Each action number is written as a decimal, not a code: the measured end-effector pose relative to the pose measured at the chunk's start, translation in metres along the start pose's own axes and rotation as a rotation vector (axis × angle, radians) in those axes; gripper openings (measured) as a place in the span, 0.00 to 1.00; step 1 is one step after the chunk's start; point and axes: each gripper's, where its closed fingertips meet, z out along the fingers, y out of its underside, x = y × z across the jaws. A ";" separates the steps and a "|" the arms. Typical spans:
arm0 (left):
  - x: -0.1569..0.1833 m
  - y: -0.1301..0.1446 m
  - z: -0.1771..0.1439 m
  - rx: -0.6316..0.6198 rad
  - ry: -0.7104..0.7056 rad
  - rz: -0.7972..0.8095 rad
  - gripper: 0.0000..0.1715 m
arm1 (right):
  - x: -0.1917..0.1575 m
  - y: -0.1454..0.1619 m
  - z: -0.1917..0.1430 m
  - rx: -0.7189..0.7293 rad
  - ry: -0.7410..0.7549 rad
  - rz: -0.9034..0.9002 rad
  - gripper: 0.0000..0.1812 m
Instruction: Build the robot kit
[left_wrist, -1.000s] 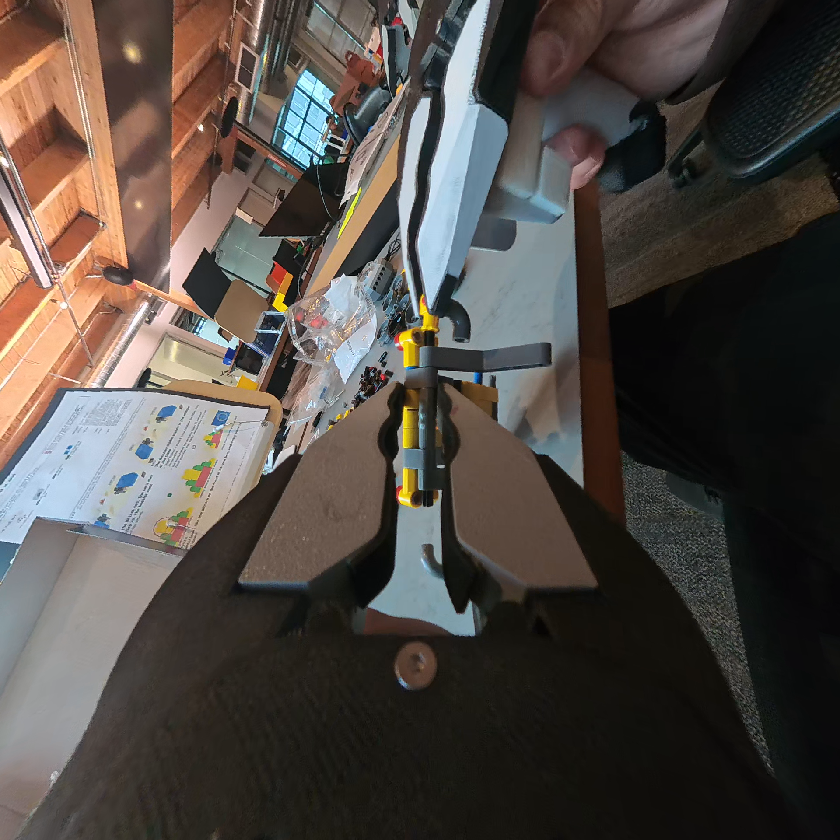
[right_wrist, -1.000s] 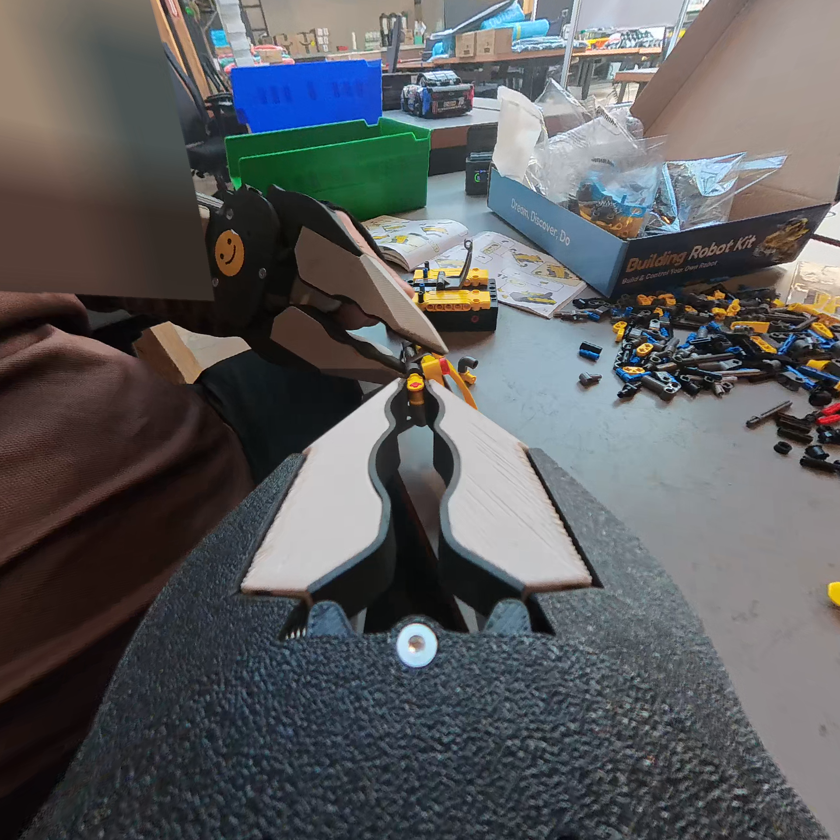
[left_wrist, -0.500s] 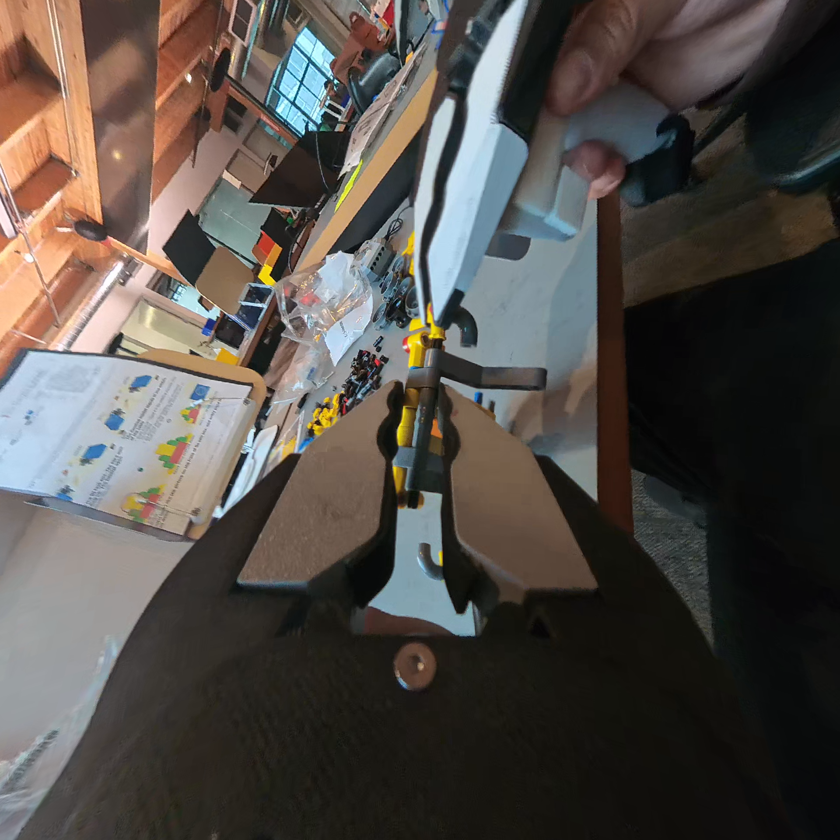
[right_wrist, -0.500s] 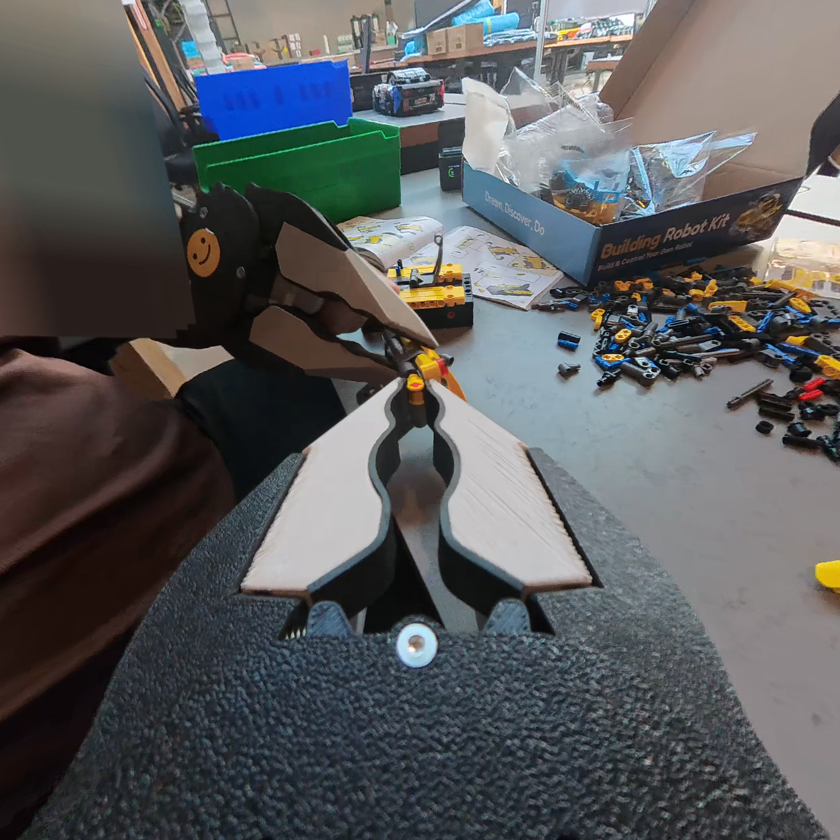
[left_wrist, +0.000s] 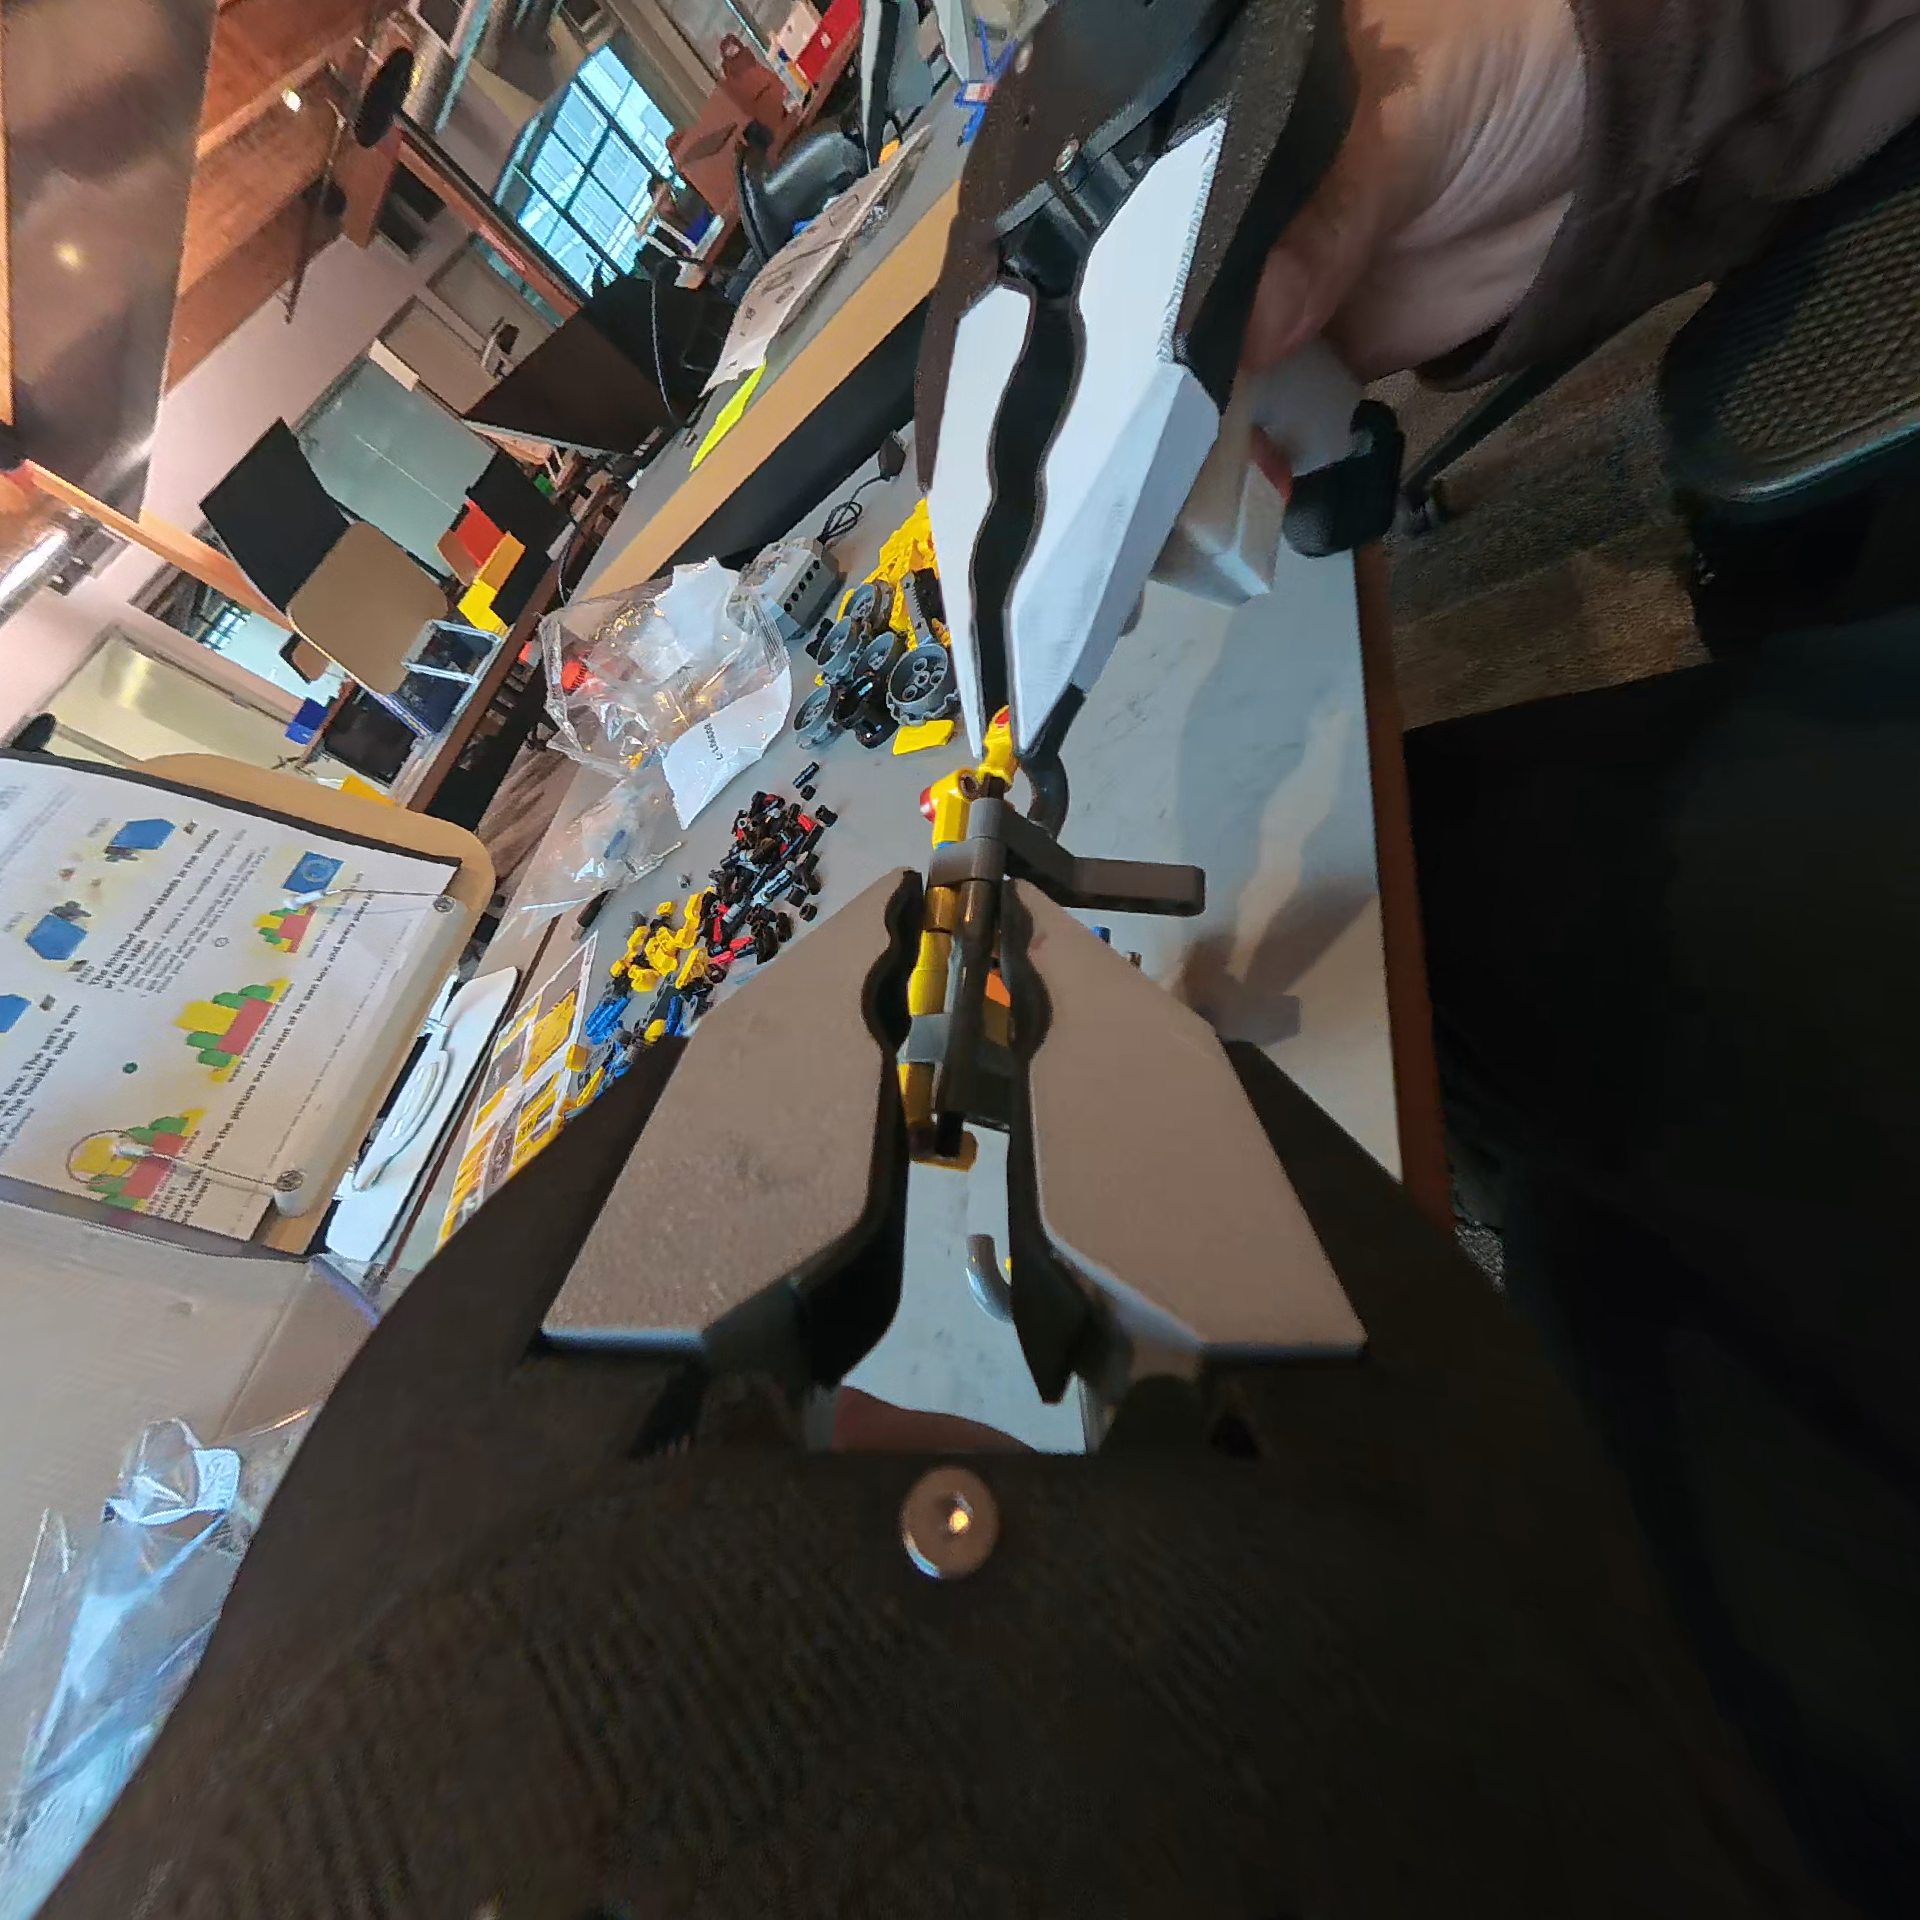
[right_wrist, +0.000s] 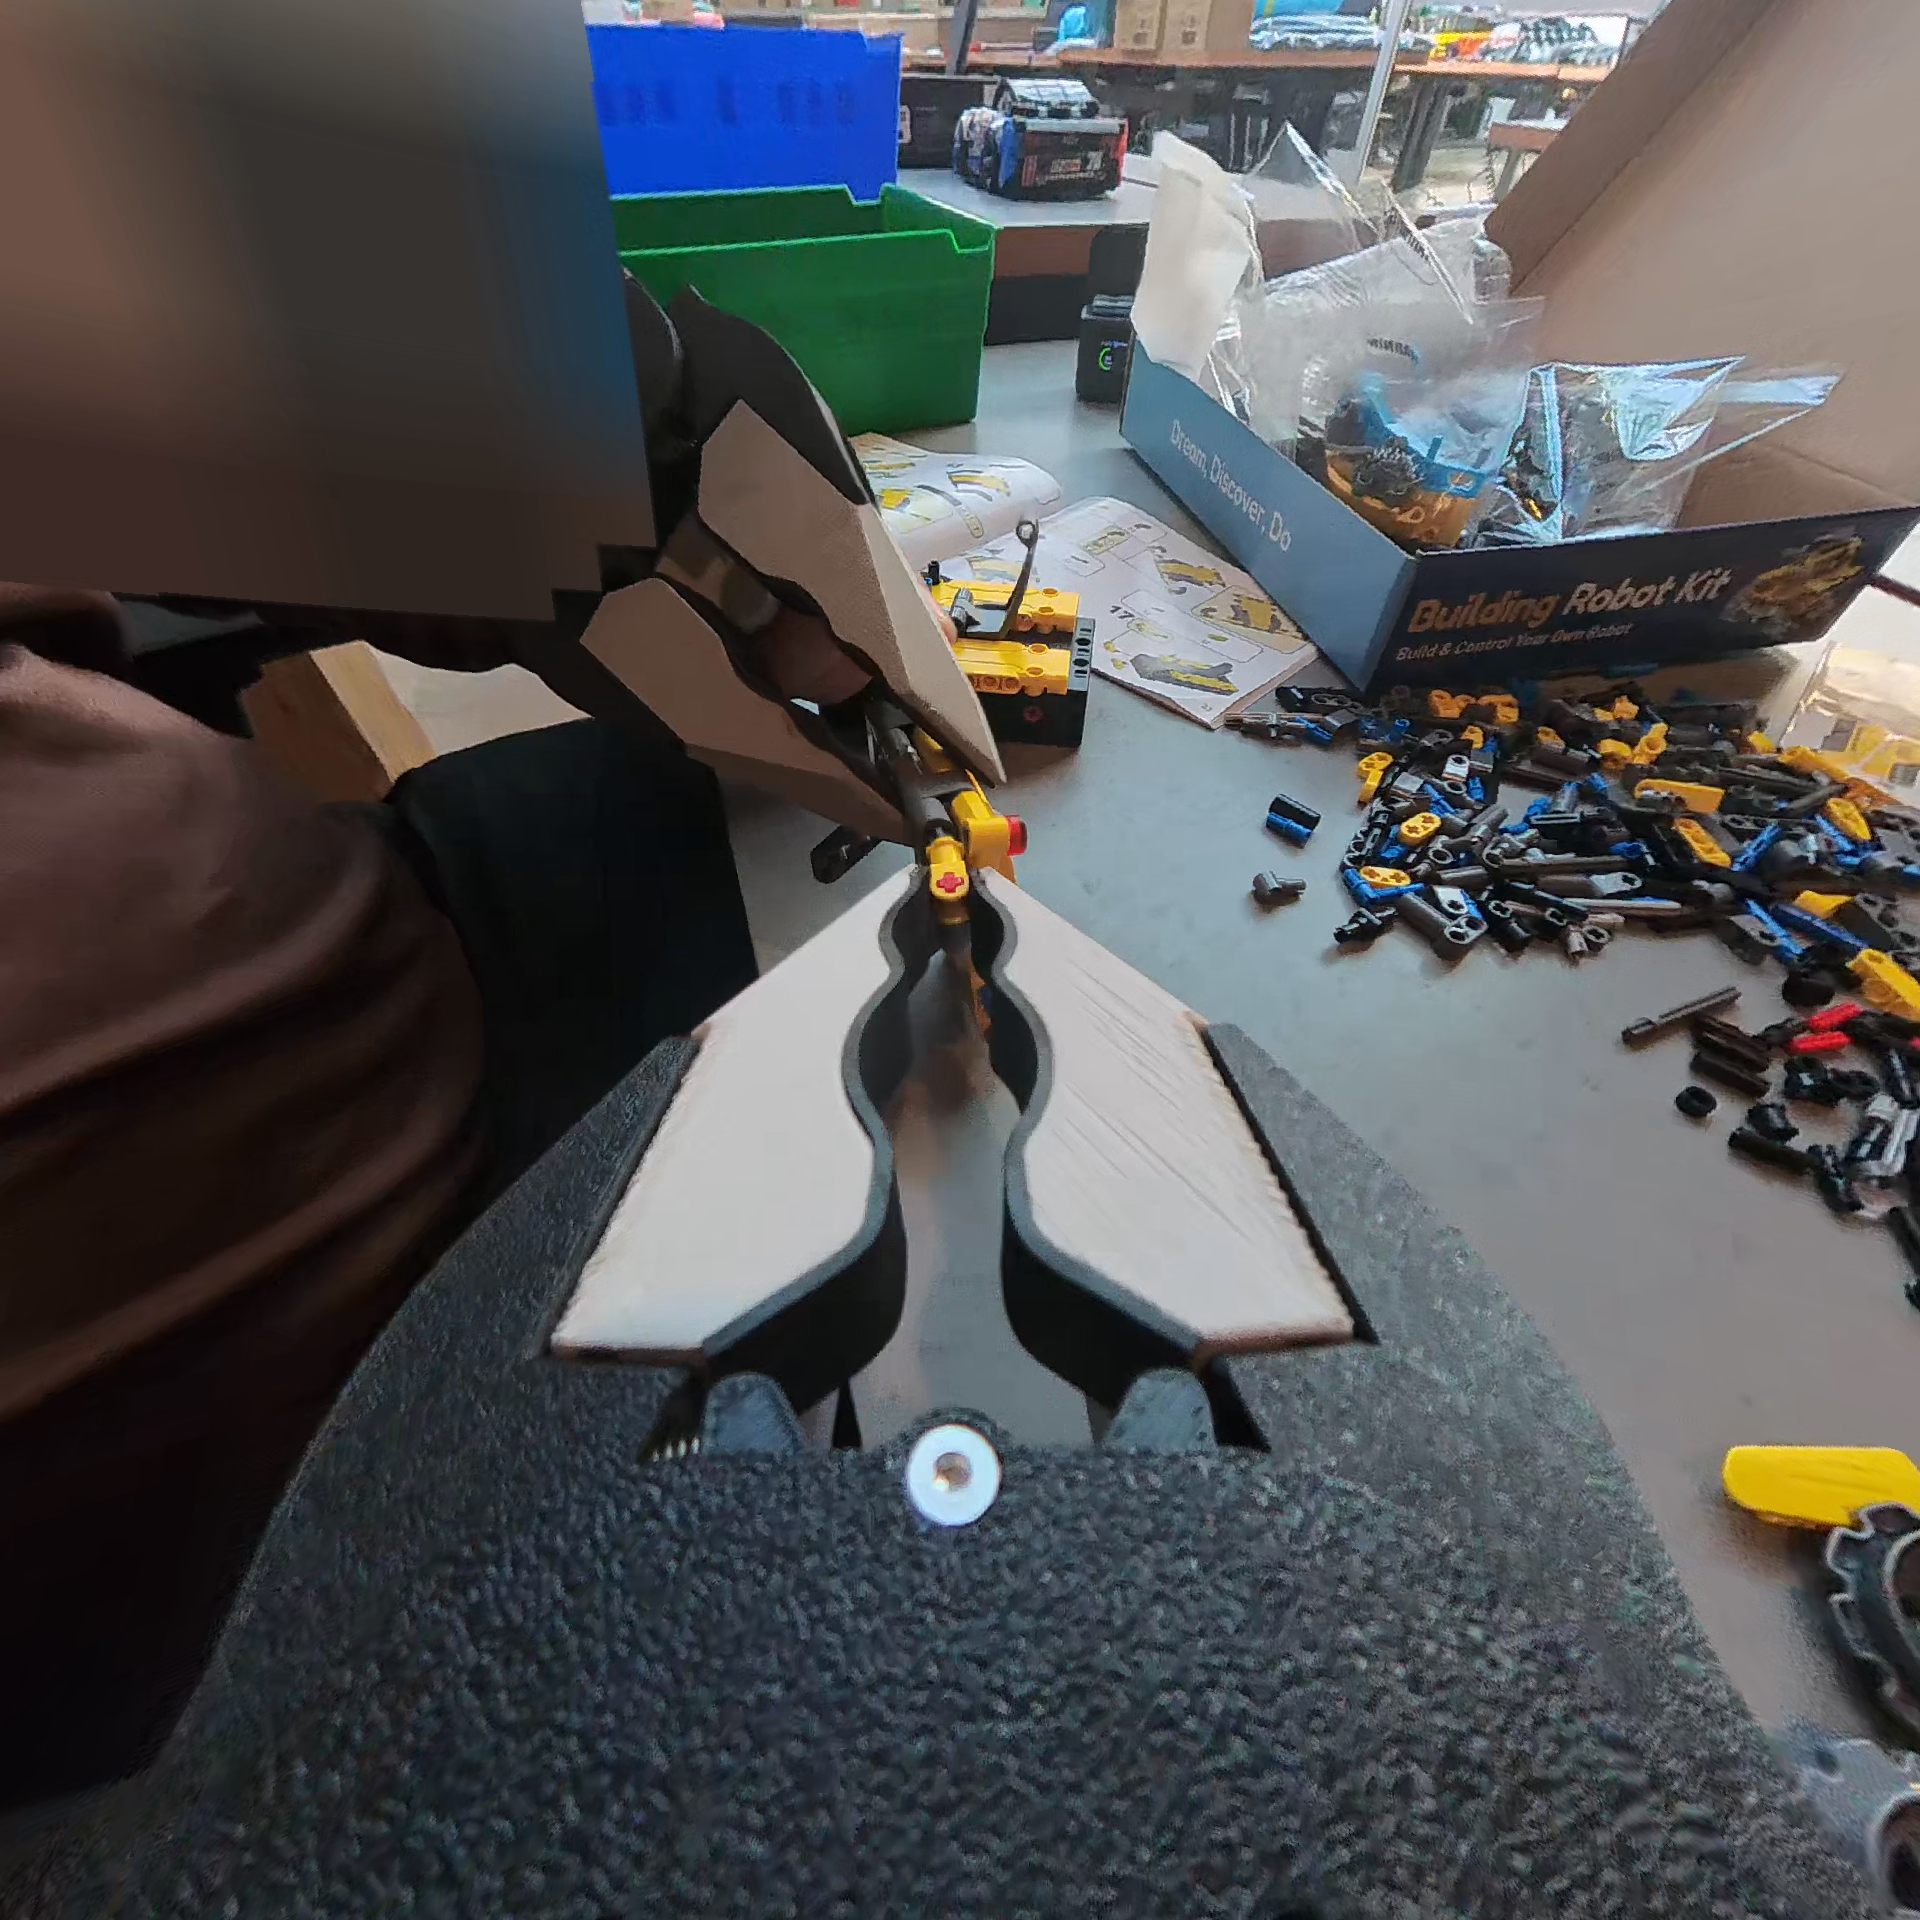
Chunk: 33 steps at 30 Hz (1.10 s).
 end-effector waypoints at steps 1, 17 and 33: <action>0.000 0.000 0.000 0.003 -0.001 0.001 0.06 | 0.001 0.000 0.000 -0.012 -0.003 -0.028 0.03; -0.006 0.006 0.003 -0.017 0.008 -0.010 0.06 | 0.008 -0.001 0.007 0.005 -0.163 0.144 0.04; -0.009 0.009 0.004 -0.035 -0.008 -0.036 0.06 | 0.011 -0.003 0.011 0.014 -0.182 0.156 0.03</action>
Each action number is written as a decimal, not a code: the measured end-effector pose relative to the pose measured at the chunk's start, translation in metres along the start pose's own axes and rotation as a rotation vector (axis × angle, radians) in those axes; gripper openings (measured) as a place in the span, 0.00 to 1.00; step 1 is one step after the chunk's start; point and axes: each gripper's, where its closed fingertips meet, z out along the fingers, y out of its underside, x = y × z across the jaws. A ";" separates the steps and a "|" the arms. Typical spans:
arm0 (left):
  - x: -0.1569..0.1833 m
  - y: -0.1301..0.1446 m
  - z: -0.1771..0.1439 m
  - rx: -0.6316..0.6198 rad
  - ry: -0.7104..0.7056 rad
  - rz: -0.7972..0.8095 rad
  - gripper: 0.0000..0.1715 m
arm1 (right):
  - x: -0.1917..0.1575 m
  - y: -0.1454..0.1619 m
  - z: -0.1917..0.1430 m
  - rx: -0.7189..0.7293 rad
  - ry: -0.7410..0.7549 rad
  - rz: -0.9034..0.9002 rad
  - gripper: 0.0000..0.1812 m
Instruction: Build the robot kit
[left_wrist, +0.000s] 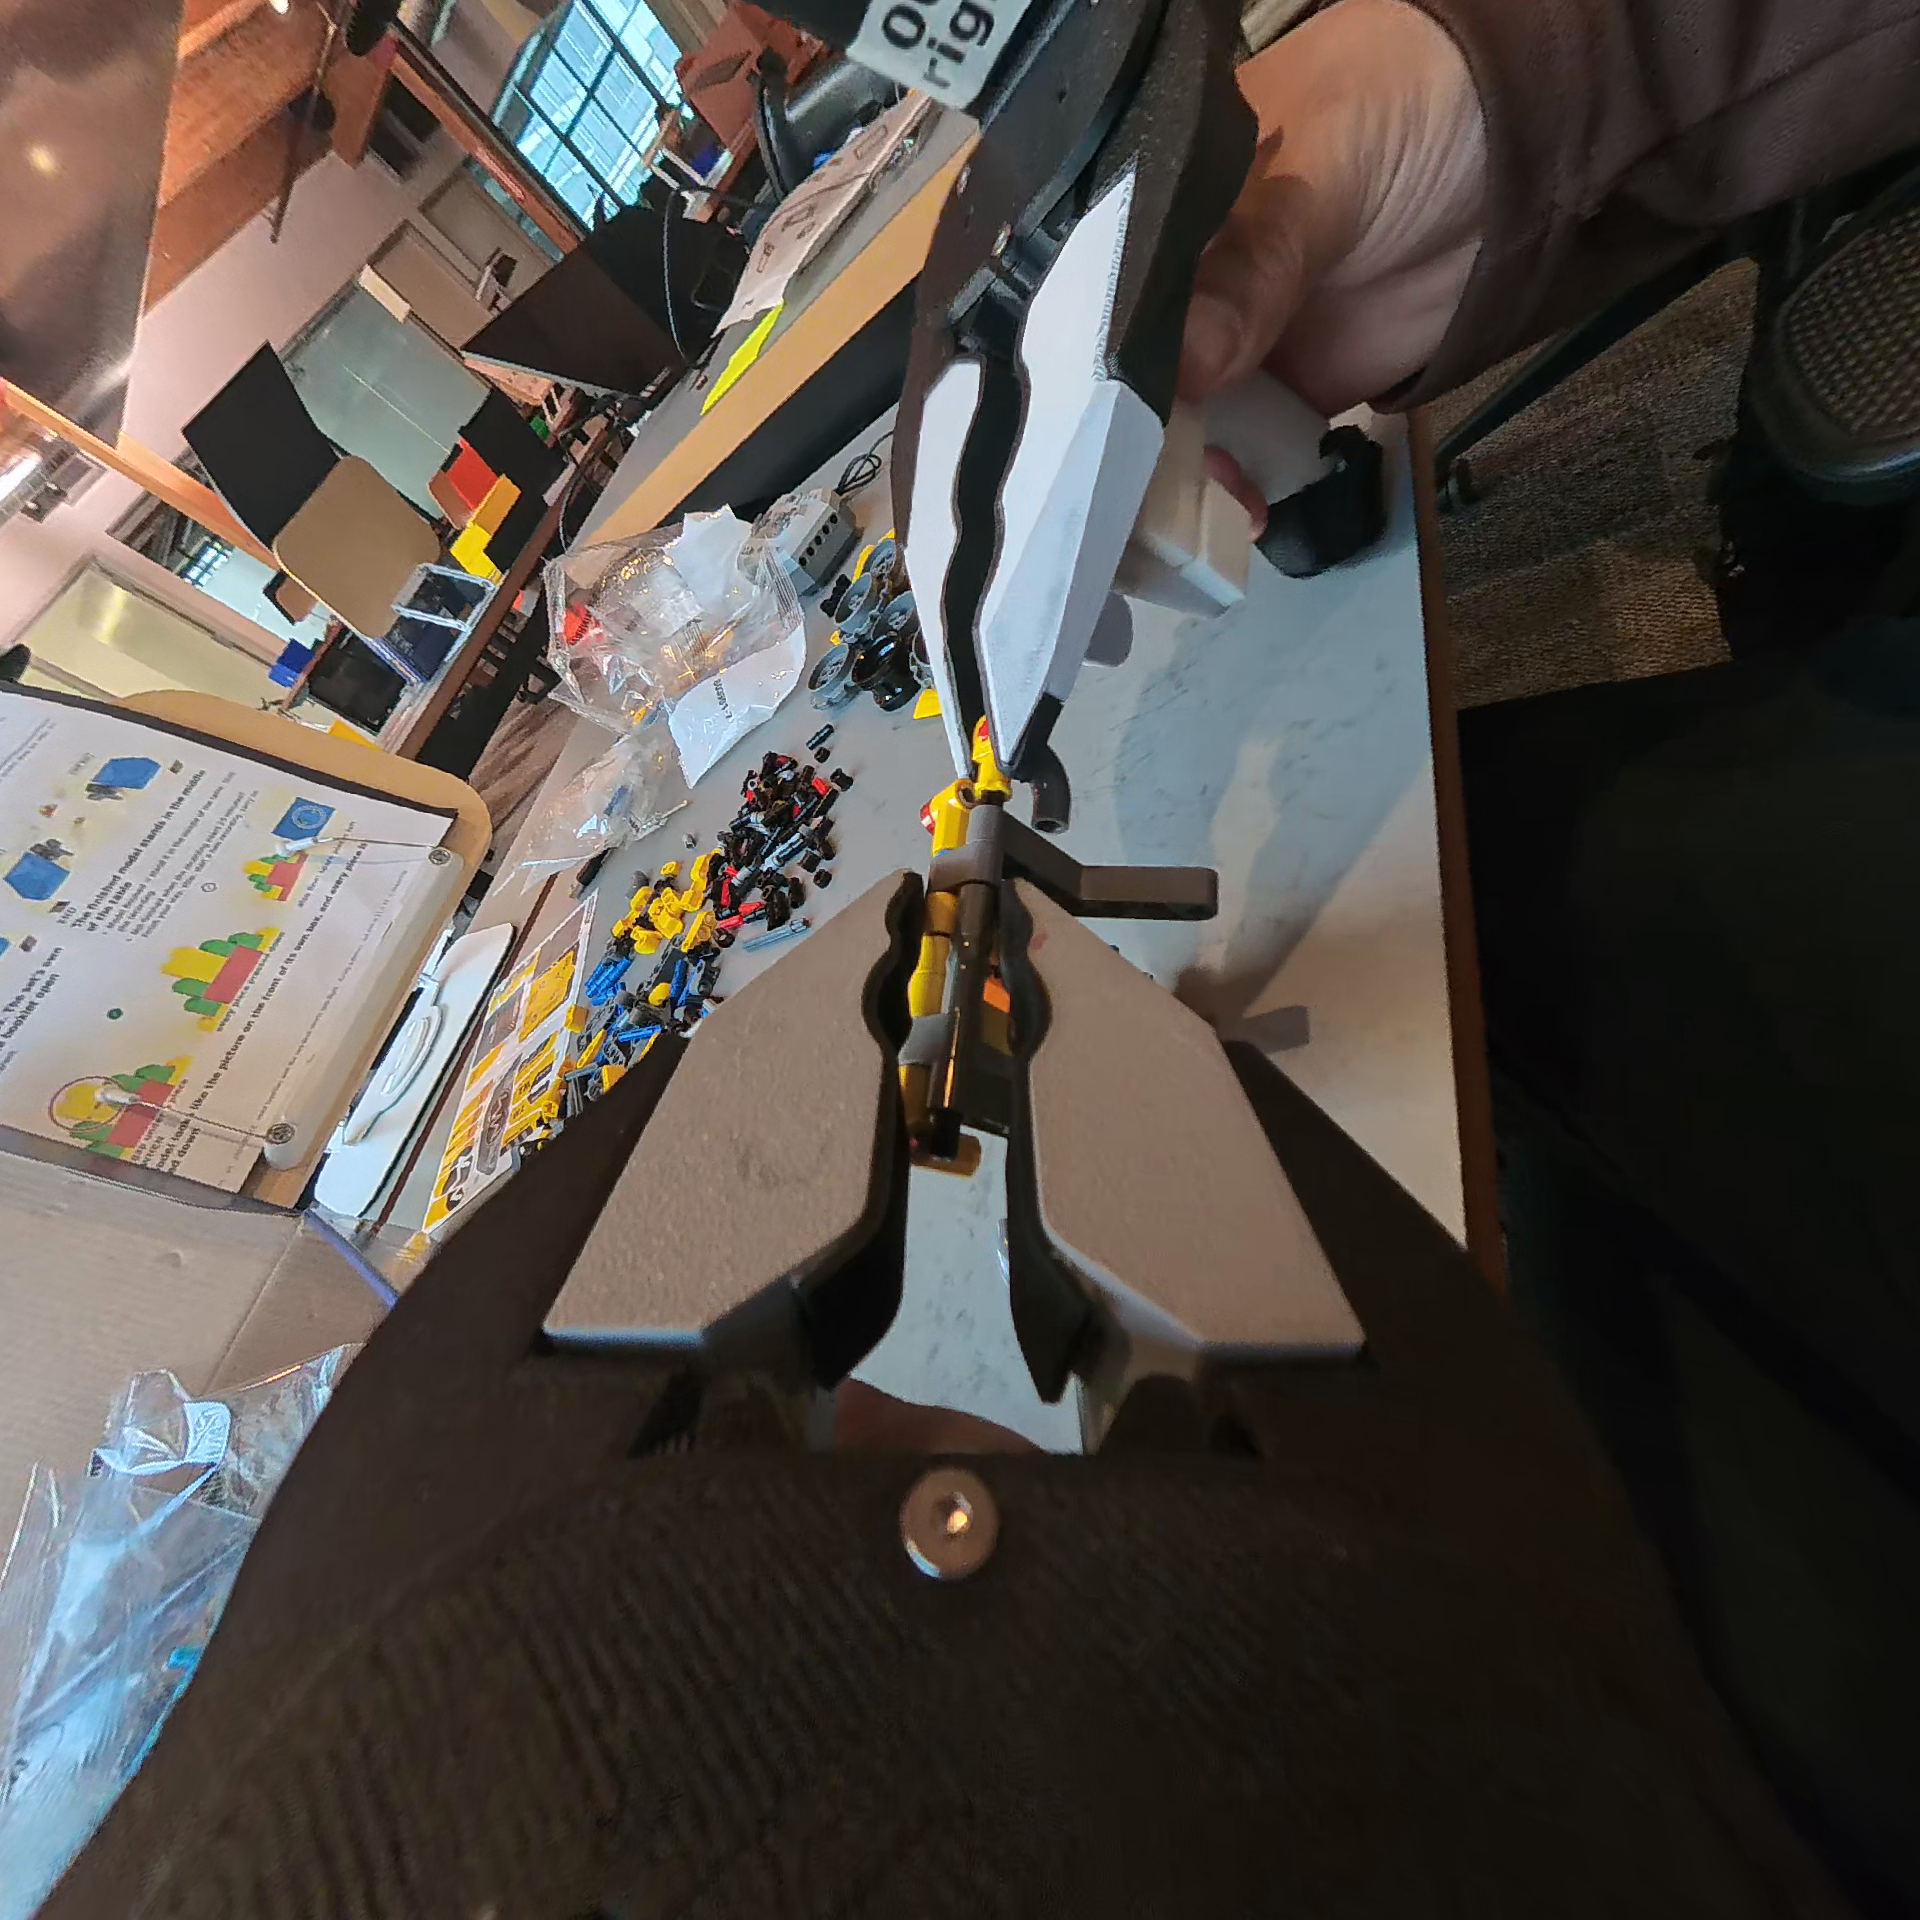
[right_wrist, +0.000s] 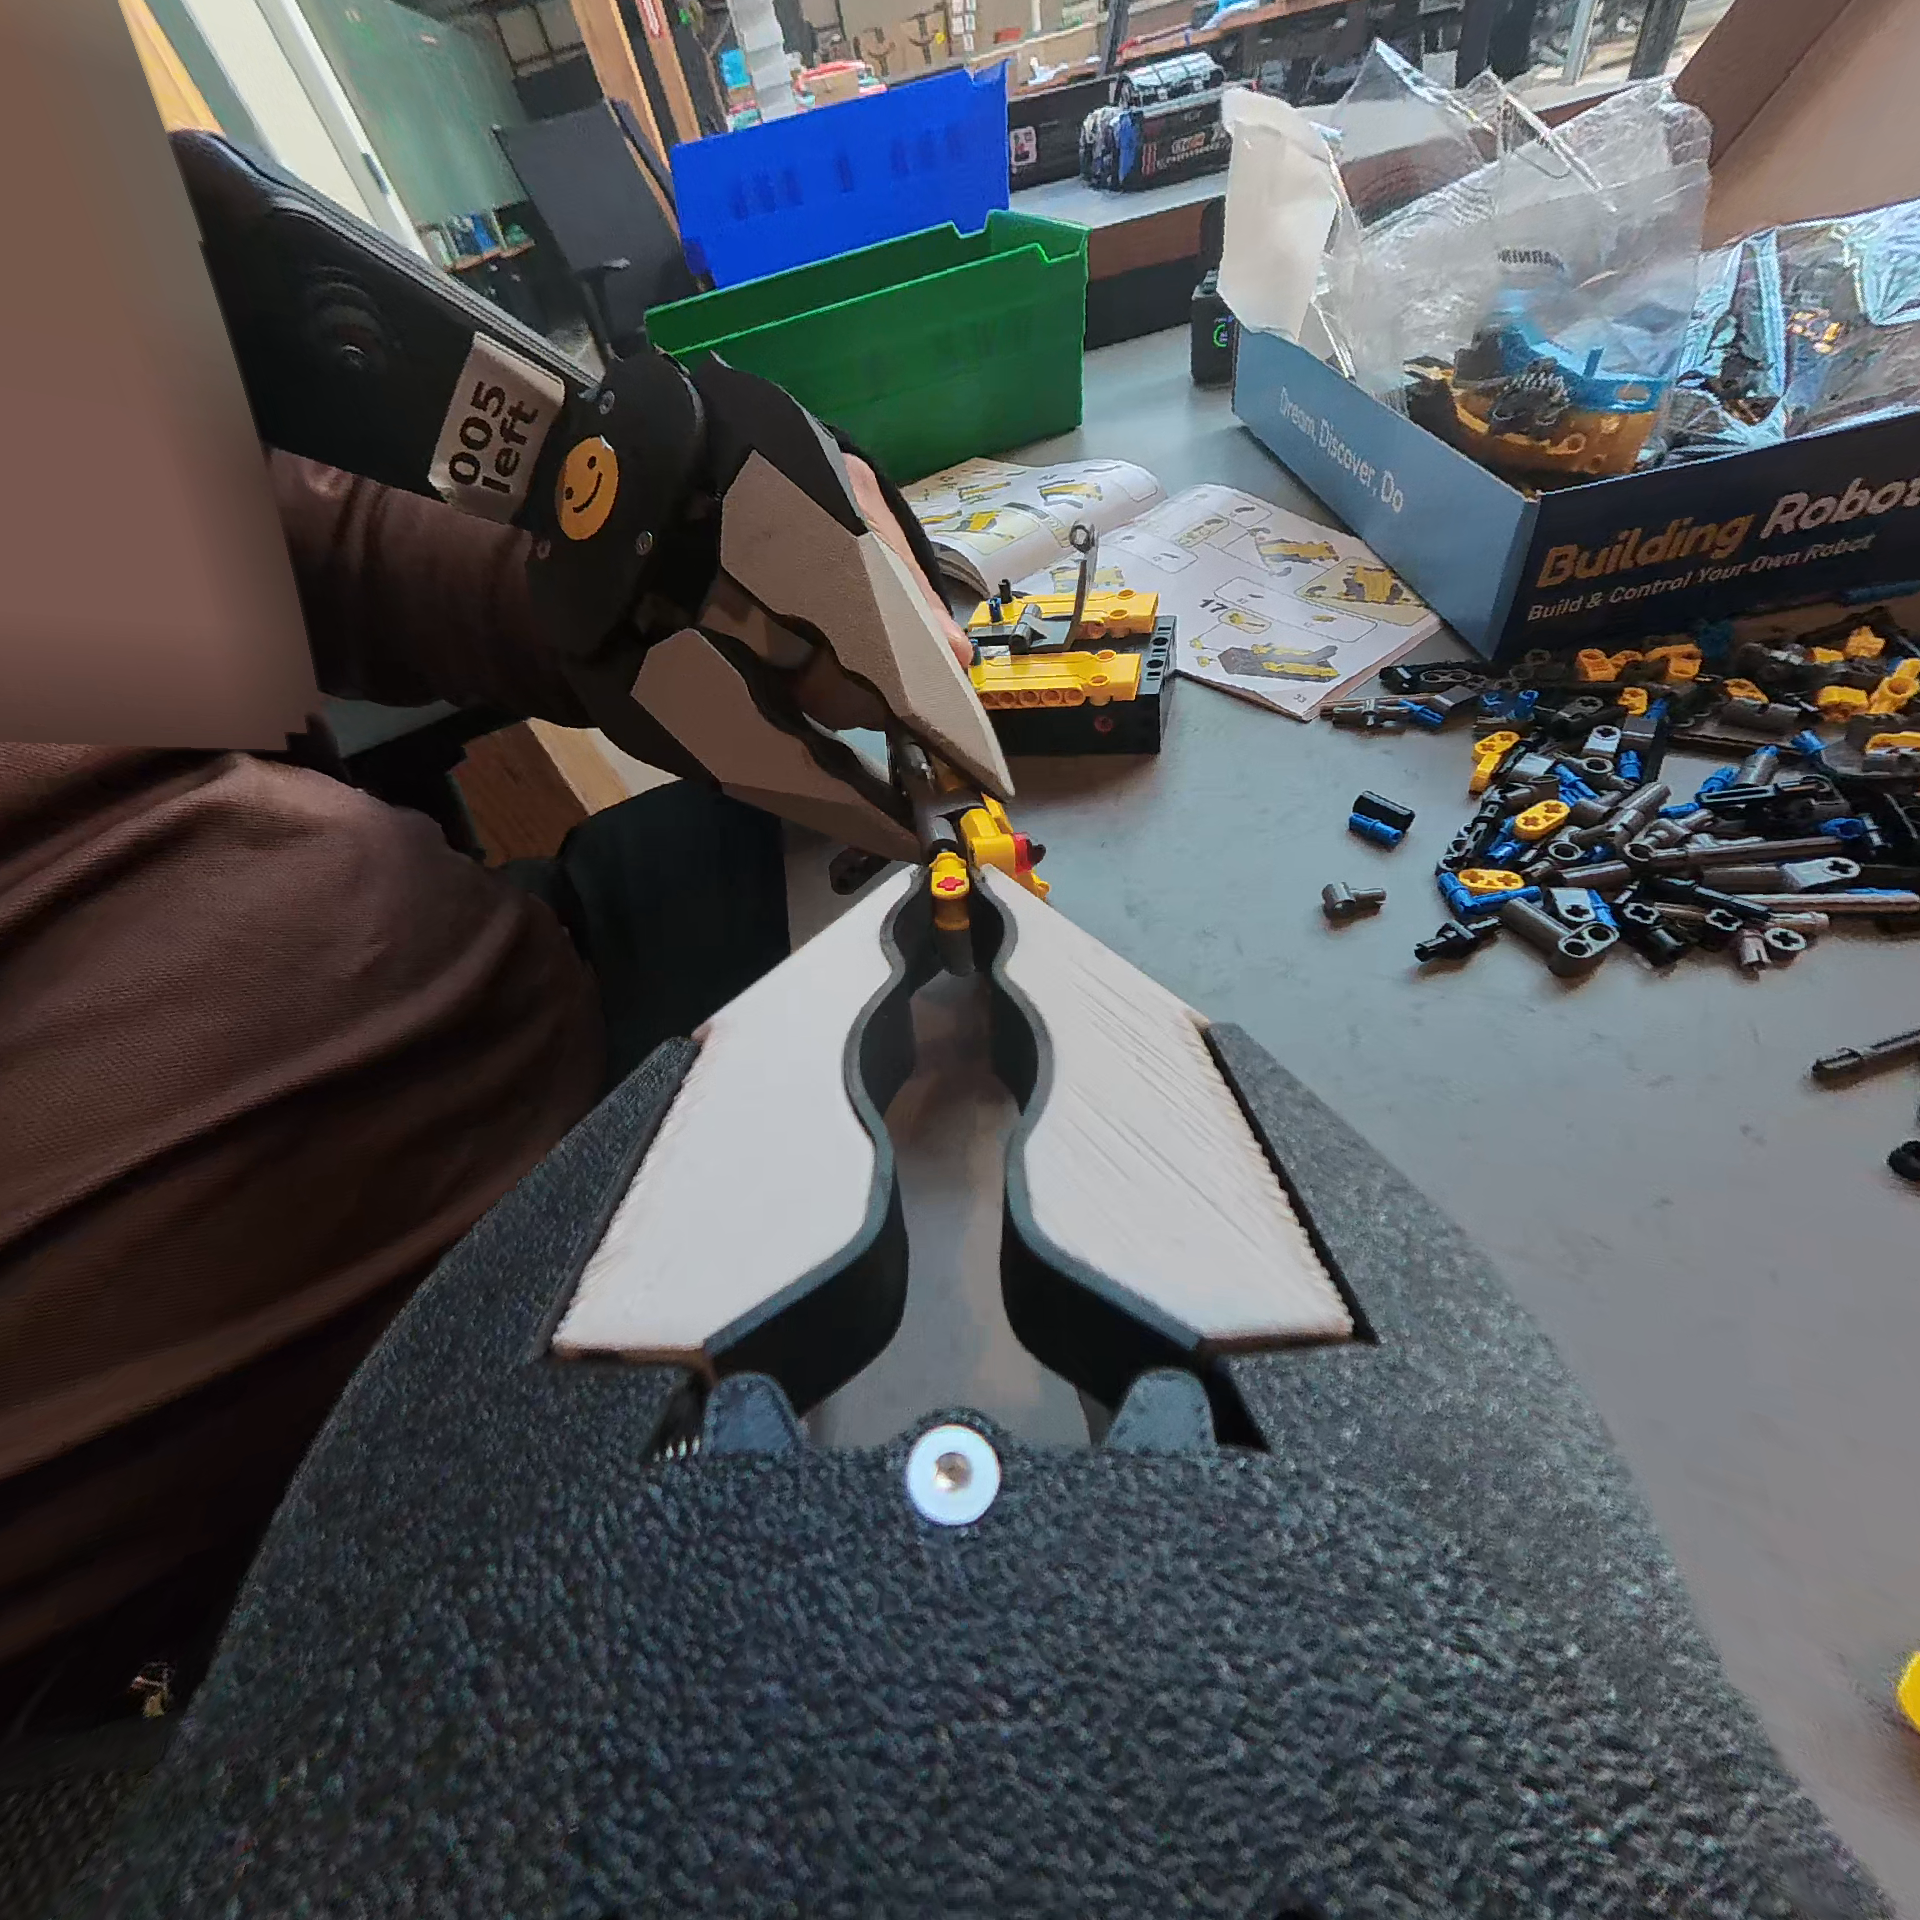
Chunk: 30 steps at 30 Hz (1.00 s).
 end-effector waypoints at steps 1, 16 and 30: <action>0.000 0.000 0.000 0.003 0.000 -0.003 0.06 | 0.000 0.000 0.000 0.000 -0.009 0.016 0.03; -0.001 0.002 0.000 0.012 -0.001 0.029 0.06 | 0.004 0.002 0.002 -0.047 0.062 -0.008 0.05; 0.001 0.001 0.001 0.016 0.003 0.053 0.06 | 0.005 0.006 -0.003 -0.073 0.122 -0.131 0.04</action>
